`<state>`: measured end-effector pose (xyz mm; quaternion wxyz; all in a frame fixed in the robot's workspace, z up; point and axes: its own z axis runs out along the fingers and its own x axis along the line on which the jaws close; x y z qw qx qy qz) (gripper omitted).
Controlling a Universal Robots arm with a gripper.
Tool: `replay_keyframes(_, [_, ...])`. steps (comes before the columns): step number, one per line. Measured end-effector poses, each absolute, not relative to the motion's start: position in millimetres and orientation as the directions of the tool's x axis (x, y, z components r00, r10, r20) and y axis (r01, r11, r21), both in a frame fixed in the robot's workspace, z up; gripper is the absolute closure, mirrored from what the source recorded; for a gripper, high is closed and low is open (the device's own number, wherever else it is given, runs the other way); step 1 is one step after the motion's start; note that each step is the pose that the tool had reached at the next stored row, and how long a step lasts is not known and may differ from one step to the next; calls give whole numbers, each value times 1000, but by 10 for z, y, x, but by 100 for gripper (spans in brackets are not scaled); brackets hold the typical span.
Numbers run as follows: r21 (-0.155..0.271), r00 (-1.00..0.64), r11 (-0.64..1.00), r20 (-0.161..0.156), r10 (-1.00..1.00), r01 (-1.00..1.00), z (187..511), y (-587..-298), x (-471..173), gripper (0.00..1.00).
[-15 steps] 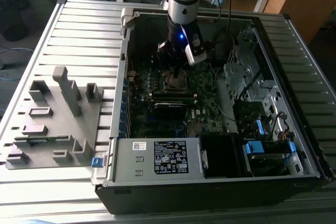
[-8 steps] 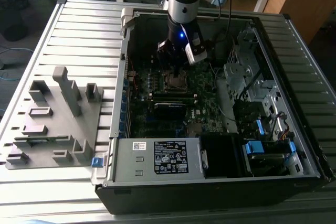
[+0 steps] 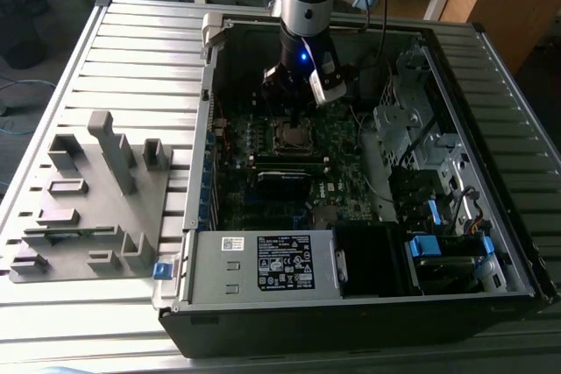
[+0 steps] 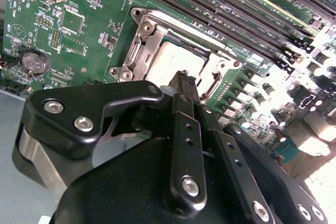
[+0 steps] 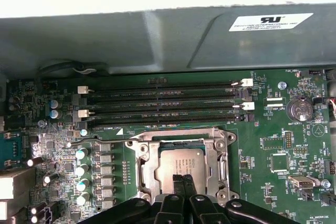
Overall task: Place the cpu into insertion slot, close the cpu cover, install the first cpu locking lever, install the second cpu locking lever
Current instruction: 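Install the first cpu locking lever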
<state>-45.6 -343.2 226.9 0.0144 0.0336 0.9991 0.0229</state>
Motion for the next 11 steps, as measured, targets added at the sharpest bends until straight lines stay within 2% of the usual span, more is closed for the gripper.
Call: replay_keyframes(11, [47, -997, 997, -27, 68, 67, 2298, -3432, -456, 89])
